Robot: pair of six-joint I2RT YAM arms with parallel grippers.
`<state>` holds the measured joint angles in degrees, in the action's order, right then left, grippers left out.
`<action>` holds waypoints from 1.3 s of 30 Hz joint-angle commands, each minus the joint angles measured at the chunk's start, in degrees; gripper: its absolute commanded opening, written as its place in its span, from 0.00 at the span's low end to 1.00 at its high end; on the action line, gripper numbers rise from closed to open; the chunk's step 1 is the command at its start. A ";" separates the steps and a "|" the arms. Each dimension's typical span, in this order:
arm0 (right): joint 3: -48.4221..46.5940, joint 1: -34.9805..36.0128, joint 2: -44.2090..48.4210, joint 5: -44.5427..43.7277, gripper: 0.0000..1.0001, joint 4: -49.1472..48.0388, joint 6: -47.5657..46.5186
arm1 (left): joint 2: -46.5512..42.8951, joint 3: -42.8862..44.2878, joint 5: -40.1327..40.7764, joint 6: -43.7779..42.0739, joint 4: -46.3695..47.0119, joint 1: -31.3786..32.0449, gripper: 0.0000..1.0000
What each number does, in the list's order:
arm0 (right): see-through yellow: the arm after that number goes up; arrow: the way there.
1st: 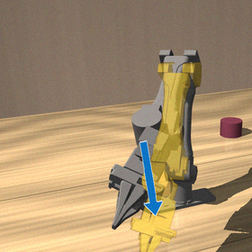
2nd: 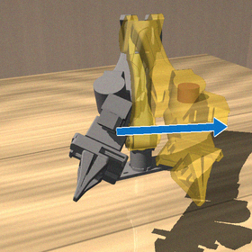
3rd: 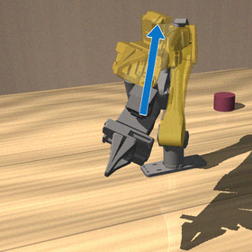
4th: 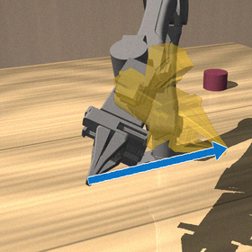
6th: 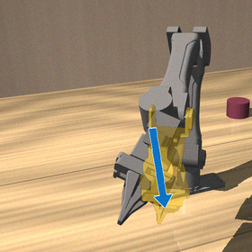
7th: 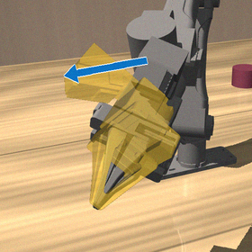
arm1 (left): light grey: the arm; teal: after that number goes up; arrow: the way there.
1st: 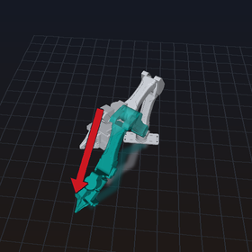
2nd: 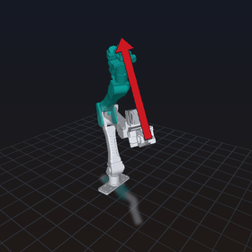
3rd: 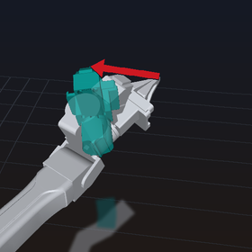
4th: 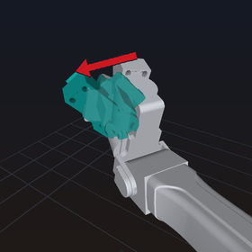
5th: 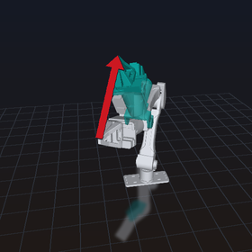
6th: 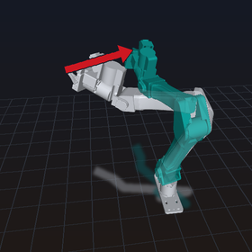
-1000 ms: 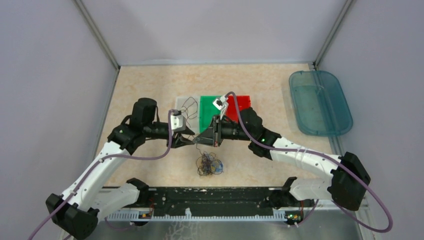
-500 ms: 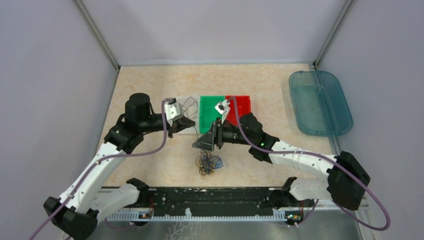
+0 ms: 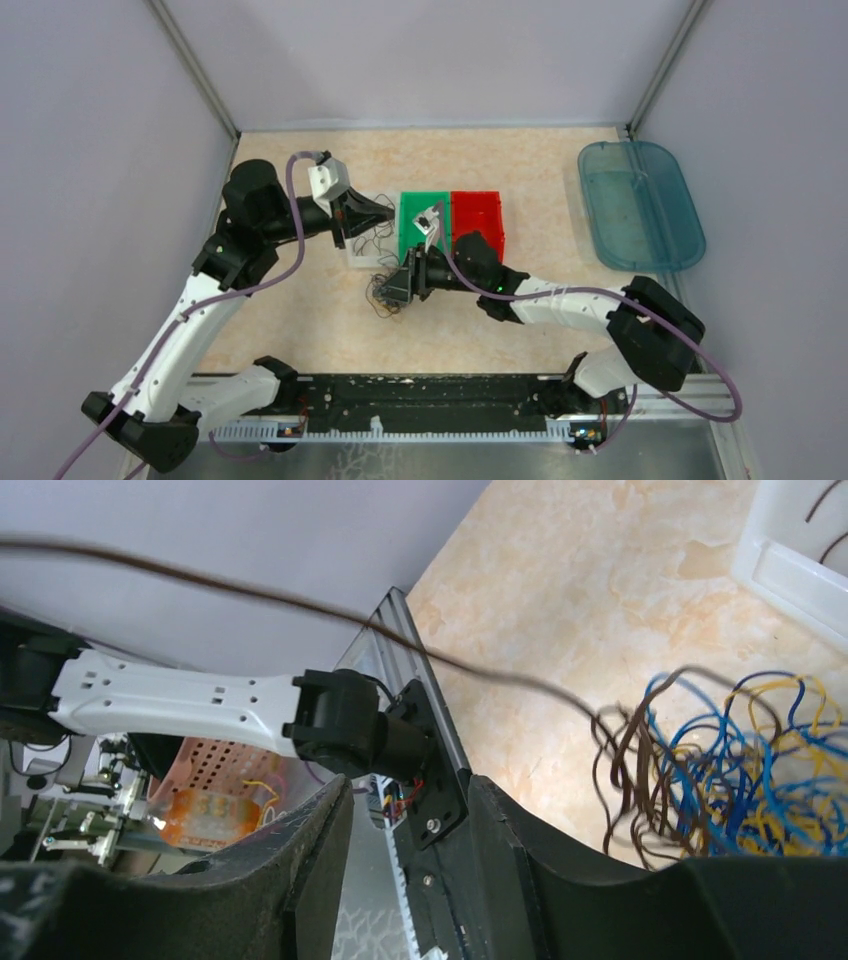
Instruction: Untangle the cables
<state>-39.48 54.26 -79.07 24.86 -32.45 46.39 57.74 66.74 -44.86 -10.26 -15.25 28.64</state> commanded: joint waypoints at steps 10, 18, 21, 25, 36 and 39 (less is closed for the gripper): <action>-0.56 0.51 -4.65 -7.98 0.42 -3.23 -0.73 | 0.38 13.57 -3.49 4.82 2.58 0.41 0.00; 2.36 0.54 -2.23 -14.13 0.45 1.48 -1.15 | -0.55 20.09 0.45 2.84 10.21 0.40 0.00; 3.31 0.53 -1.44 -15.44 0.45 1.98 -0.79 | -0.56 22.06 2.00 2.20 14.18 0.41 0.00; 3.15 0.50 2.15 -16.76 0.47 5.80 -2.86 | 0.19 24.95 3.82 1.94 17.18 0.41 0.00; 7.91 0.85 15.78 -9.08 0.72 -5.32 -17.96 | 1.56 27.63 4.31 -0.66 20.01 0.37 0.00; 10.23 1.09 15.48 -6.29 0.72 -13.52 -19.51 | 2.02 27.75 5.52 -2.57 22.79 0.44 0.00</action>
<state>-31.75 54.41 -63.51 13.06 -34.57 32.27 59.24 92.99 -41.36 -10.17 2.55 28.80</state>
